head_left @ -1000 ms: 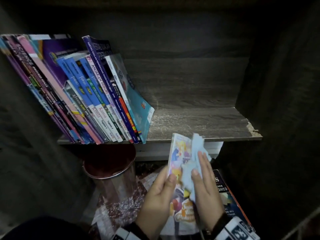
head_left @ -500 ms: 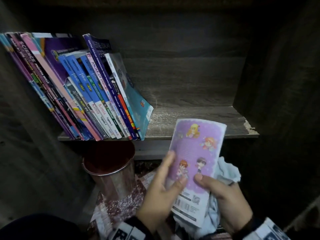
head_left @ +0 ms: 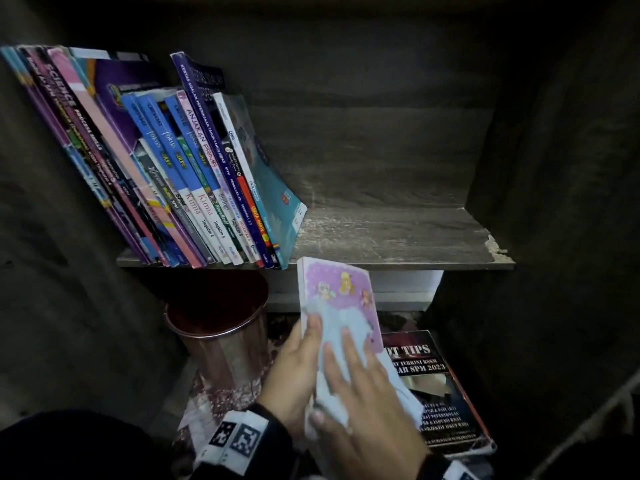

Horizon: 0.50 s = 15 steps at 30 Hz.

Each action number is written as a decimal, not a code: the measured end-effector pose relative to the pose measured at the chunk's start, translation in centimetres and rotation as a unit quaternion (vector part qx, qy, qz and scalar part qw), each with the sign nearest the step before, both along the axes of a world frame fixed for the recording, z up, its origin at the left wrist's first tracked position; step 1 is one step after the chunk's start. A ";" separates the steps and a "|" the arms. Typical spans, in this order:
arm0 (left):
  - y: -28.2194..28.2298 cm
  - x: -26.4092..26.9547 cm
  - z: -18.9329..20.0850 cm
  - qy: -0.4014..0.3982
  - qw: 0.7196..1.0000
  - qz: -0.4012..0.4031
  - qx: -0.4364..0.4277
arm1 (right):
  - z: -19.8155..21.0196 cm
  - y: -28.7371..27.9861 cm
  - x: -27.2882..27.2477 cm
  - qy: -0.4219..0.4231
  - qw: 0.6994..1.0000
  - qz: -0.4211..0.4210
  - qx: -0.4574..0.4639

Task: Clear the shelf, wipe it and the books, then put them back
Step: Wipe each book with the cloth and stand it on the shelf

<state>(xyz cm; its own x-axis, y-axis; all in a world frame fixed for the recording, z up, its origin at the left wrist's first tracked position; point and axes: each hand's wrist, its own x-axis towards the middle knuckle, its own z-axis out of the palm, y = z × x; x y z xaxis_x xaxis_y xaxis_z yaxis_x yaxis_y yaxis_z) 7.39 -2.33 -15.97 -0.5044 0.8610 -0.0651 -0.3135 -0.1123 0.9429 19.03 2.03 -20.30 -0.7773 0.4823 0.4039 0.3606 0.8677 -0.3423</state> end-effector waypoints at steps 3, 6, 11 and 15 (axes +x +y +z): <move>-0.6 0.0 -0.6 0.043 0.998 -0.037 -0.033 | 1.4 1.4 -0.4 0.013 1.000 0.004 0.022; -1.3 1.2 -0.4 0.063 0.993 -0.077 -0.056 | 2.9 4.6 0.7 0.164 0.967 -0.076 -0.181; -1.7 0.8 0.6 0.001 0.998 -0.062 -0.019 | 1.3 1.7 0.6 0.159 0.970 -0.084 -0.165; -2.1 0.0 0.8 -0.005 0.999 -0.053 -0.003 | 0.0 -0.5 -0.2 0.093 0.995 -0.027 0.004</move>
<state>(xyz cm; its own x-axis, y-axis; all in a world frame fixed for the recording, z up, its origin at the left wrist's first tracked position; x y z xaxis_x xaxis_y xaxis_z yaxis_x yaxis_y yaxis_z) 7.40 -4.47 -15.14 -0.4100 0.9089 -0.0758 -0.3327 -0.0716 0.9403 18.81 1.53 -20.32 -0.6615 0.5175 0.5427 0.3374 0.8517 -0.4009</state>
